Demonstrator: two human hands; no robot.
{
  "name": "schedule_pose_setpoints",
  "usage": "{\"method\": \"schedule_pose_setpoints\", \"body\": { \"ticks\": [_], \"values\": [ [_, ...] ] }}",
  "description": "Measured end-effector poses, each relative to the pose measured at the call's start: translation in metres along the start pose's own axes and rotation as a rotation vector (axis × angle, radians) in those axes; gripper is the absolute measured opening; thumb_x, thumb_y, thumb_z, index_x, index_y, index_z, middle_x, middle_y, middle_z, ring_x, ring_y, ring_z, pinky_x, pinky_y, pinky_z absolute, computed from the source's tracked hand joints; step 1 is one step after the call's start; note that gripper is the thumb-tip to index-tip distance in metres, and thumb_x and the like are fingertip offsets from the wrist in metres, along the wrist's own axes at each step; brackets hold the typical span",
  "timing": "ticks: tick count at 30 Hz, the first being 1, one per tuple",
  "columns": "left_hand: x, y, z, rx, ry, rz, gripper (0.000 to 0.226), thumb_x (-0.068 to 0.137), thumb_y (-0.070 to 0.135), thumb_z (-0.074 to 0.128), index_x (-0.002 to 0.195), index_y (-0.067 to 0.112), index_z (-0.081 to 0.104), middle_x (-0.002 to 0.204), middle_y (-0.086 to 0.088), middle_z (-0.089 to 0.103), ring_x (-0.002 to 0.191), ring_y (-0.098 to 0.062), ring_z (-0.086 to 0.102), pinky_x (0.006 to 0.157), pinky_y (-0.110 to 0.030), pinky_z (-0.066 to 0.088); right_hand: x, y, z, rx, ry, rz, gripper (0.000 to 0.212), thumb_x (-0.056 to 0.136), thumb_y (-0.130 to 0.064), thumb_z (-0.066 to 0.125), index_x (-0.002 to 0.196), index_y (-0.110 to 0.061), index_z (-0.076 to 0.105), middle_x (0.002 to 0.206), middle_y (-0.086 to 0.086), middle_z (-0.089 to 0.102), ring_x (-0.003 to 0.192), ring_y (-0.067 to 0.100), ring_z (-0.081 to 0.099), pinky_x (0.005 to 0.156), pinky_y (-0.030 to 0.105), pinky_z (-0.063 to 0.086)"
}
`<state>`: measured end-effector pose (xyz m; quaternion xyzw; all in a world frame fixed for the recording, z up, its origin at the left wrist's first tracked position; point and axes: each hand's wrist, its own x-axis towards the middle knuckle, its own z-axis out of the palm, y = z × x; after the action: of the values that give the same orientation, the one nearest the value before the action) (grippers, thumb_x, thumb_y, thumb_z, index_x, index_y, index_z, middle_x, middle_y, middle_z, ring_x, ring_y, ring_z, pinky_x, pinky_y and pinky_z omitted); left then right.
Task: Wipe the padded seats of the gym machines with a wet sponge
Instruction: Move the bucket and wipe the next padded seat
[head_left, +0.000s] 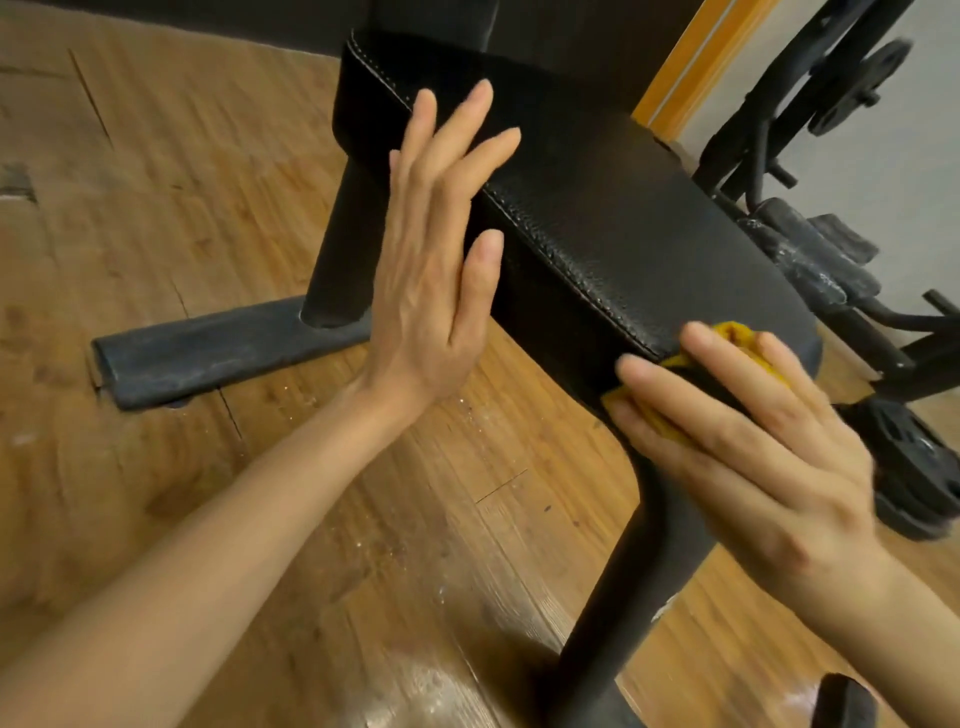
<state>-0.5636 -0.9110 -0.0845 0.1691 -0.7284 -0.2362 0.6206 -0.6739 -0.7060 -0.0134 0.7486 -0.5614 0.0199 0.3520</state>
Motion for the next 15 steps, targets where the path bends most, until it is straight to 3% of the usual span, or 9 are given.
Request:
{"method": "schedule_pose_setpoints", "body": {
  "ticks": [2,5,7,10,12,15],
  "values": [
    [0.0,0.002,0.008,0.006,0.052,-0.005,0.051,0.1,0.028,0.025,0.136,-0.003,0.044,0.15,-0.027,0.035,0.145,-0.045,0.016,0.12,-0.057,0.011,0.033,-0.016,0.015,0.016,0.077,0.035,0.027,0.096,-0.006,0.06,0.123,-0.008,0.065,0.137,0.008,0.054,0.132,0.032,0.048,0.112,0.046,0.036],
    [-0.002,0.001,0.013,0.001,0.094,-0.004,0.062,0.103,0.041,0.015,0.135,-0.002,0.045,0.148,-0.027,0.036,0.145,-0.045,0.017,0.116,-0.062,0.014,0.057,-0.029,0.02,0.068,0.101,0.055,0.029,0.098,-0.008,0.056,0.126,-0.007,0.063,0.139,0.009,0.053,0.133,0.032,0.046,0.112,0.046,0.035],
    [-0.002,-0.002,0.014,0.015,0.1,0.009,0.06,0.103,0.04,0.015,0.134,-0.002,0.044,0.148,-0.028,0.037,0.145,-0.045,0.017,0.117,-0.062,0.014,0.023,-0.017,0.019,0.052,0.07,0.031,0.033,0.101,-0.008,0.05,0.134,-0.01,0.056,0.146,0.006,0.046,0.138,0.029,0.04,0.115,0.046,0.031],
    [-0.001,-0.002,0.015,0.011,0.12,0.006,0.059,0.102,0.04,0.015,0.134,-0.001,0.044,0.147,-0.028,0.037,0.146,-0.039,0.017,0.118,-0.059,0.013,-0.037,0.006,0.01,0.162,-0.085,0.152,0.042,0.105,-0.012,0.038,0.147,-0.018,0.039,0.155,0.0,0.034,0.145,0.022,0.03,0.115,0.048,0.03],
    [-0.002,-0.001,0.017,0.013,0.137,-0.016,0.06,0.102,0.04,0.015,0.134,-0.002,0.044,0.147,-0.027,0.037,0.147,-0.031,0.015,0.119,-0.059,0.013,-0.028,-0.003,0.012,0.172,-0.028,0.174,0.04,0.105,-0.012,0.041,0.143,-0.018,0.045,0.154,0.0,0.036,0.144,0.022,0.031,0.117,0.045,0.027],
    [-0.003,0.001,0.014,0.019,0.104,-0.028,0.061,0.103,0.04,0.017,0.135,-0.003,0.045,0.149,-0.025,0.036,0.148,-0.037,0.015,0.118,-0.06,0.013,0.033,-0.027,0.021,0.13,0.167,0.123,0.028,0.1,-0.009,0.052,0.126,-0.009,0.063,0.143,0.005,0.05,0.136,0.026,0.043,0.117,0.041,0.028]
  ]
}}
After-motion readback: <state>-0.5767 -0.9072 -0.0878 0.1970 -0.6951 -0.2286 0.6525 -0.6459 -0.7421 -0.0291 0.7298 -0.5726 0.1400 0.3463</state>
